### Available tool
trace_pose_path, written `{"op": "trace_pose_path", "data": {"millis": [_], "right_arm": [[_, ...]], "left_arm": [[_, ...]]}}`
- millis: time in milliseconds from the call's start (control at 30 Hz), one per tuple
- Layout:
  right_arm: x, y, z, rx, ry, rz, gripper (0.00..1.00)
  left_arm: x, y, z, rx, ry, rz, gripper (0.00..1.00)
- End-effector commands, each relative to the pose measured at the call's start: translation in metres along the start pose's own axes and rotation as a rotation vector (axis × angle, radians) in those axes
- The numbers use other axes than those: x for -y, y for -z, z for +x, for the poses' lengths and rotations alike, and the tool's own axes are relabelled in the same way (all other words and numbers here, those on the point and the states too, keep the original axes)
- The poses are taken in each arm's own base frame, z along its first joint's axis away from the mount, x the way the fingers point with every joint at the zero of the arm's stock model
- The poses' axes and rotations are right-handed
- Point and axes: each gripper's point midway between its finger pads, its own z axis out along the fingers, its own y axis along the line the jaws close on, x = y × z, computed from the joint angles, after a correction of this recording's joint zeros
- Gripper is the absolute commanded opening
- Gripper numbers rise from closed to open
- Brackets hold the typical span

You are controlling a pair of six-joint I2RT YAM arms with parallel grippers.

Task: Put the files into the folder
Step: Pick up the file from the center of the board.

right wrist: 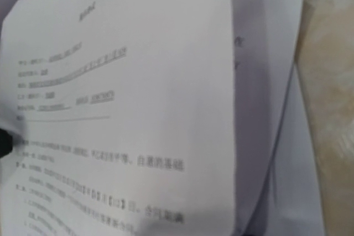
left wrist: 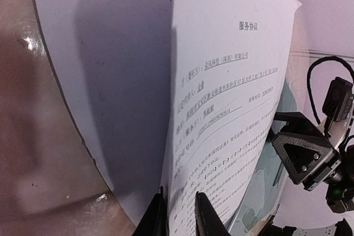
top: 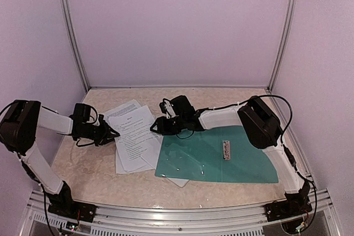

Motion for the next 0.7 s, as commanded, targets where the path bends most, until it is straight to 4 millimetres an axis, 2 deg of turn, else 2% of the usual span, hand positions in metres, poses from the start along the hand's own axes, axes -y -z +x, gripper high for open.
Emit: {"op": "trace_pose_path", "data": {"millis": [0, 300, 500, 667], "right_arm": [[0.016, -0.013, 0.032, -0.083, -0.014, 0.038, 0.47], [0.015, -0.014, 0.033, -0.085, -0.015, 0.030, 0.47], [0.015, -0.013, 0.033, -0.086, -0.013, 0.032, 0.47], [0.013, -0.013, 0.032, -0.085, -0.010, 0.030, 0.47]], "left_arm": [[0.009, 0.000, 0.002, -0.002, -0.018, 0.060, 0.18], [0.017, -0.001, 0.002, -0.004, -0.056, 0.088, 0.21], [0.009, -0.013, 0.002, -0.029, -0.052, 0.023, 0.27], [0.006, -0.024, 0.007, -0.057, -0.049, 0.005, 0.24]]}}
